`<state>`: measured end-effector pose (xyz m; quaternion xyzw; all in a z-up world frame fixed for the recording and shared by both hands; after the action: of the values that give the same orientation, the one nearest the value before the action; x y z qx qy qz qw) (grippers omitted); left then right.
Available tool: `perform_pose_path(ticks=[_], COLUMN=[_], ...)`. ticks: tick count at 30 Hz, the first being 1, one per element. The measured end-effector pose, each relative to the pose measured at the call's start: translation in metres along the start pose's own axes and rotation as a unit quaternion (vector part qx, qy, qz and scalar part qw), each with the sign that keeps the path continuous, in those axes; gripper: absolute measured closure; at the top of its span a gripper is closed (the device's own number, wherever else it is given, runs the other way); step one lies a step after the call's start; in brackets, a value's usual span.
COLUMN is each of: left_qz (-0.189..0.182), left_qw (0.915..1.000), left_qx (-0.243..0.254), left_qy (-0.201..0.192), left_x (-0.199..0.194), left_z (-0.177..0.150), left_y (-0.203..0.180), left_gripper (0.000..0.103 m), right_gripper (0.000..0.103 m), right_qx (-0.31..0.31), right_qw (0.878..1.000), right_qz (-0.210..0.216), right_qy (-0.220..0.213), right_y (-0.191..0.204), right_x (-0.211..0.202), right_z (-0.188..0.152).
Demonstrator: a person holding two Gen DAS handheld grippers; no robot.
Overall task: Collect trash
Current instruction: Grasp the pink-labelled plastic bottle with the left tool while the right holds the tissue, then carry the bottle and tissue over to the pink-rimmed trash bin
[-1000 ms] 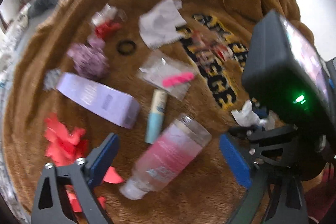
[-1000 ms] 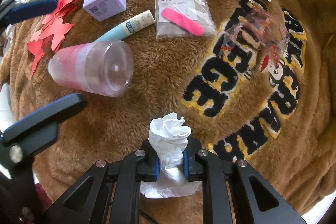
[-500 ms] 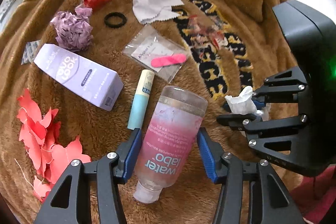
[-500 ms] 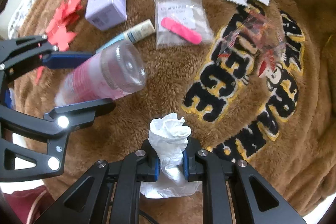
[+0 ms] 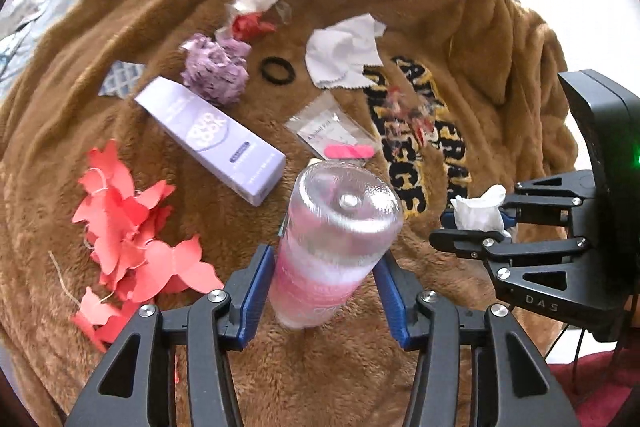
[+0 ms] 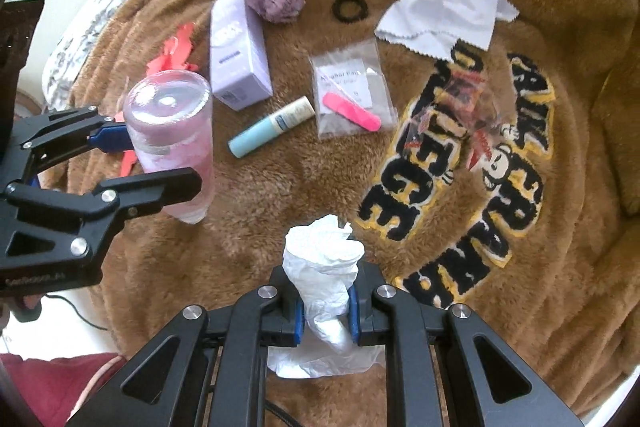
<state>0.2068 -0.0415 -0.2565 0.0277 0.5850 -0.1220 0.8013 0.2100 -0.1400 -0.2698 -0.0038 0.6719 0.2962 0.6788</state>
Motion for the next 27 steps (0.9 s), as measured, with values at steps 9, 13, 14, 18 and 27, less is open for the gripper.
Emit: perform_pose_path(ticks=[9,13,14,18,27], left_qz=[0.002,0.004,0.003,0.008,0.036], left_qw=[0.9994,0.9993,0.9992,0.9988,0.9946], left_qx=[-0.030,-0.030,-0.032,-0.042,-0.077], left_qy=[-0.017,-0.021,-0.023,-0.026,-0.060], left_x=[-0.026,-0.037,-0.039,-0.050,-0.086], left_z=[-0.012,-0.014,-0.015,-0.017,-0.037], left_y=[0.007,0.008,0.008,0.013,0.022], left_gripper=[0.053,0.053,0.053,0.053,0.053], right_gripper=[0.088,0.087,0.087,0.088,0.088], right_qx=[-0.020,-0.028,-0.031,-0.040,-0.076], right_qw=[1.000,0.999,0.999,0.999,0.996], right_qz=[-0.011,-0.013,-0.014,-0.014,-0.004], right_qy=[-0.018,-0.024,-0.026,-0.032,-0.051], right_y=[0.022,0.031,0.033,0.042,0.074], right_x=[-0.019,-0.023,-0.025,-0.031,-0.049], right_z=[-0.011,-0.012,-0.013,-0.014,-0.019])
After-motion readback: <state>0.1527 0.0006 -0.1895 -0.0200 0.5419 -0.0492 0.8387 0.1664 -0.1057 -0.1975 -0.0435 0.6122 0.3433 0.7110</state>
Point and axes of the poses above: each gripper's, at about its wrist camera, not at the fingertips, and x roughly the way its jaws point, y to its left, z to its top, the point moved 9 cm from there along x, roughly the way its jaws point, and after that the axes turned 12 degrees about z, right-handed, at the moved point
